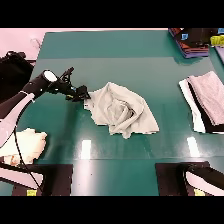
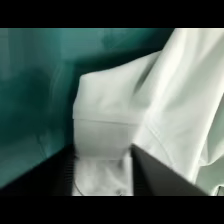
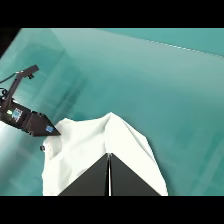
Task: Fold the shirts.
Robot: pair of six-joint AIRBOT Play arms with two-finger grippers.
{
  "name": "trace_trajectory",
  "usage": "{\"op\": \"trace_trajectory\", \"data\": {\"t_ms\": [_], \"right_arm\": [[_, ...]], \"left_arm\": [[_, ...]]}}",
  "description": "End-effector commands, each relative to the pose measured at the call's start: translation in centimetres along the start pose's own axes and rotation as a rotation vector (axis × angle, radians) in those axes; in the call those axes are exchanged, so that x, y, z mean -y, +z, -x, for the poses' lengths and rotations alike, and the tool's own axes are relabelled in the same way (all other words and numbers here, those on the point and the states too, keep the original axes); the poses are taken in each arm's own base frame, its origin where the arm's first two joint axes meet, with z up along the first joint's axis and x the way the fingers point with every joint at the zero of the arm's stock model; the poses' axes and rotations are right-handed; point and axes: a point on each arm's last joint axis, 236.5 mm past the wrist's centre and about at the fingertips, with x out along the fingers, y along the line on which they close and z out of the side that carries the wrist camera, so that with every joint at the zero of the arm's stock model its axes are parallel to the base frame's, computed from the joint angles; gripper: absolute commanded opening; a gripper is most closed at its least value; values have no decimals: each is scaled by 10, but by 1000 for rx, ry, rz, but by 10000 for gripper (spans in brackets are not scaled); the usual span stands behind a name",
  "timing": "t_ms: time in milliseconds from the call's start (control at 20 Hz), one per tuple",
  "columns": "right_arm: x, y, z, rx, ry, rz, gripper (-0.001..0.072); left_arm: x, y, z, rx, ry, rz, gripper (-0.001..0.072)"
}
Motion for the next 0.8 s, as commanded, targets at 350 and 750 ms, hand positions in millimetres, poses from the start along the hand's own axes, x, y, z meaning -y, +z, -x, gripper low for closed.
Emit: {"op": "trace_trajectory", "data": {"t_ms": [350, 750], "right_arm": [[131, -202, -22, -395, -224, -403, 71], [102, -387, -94, -671, 10, -723, 463]], "left_arm": [[36, 31, 33, 32, -34, -179, 28], [44, 37, 40, 44, -43, -199, 28]]}}
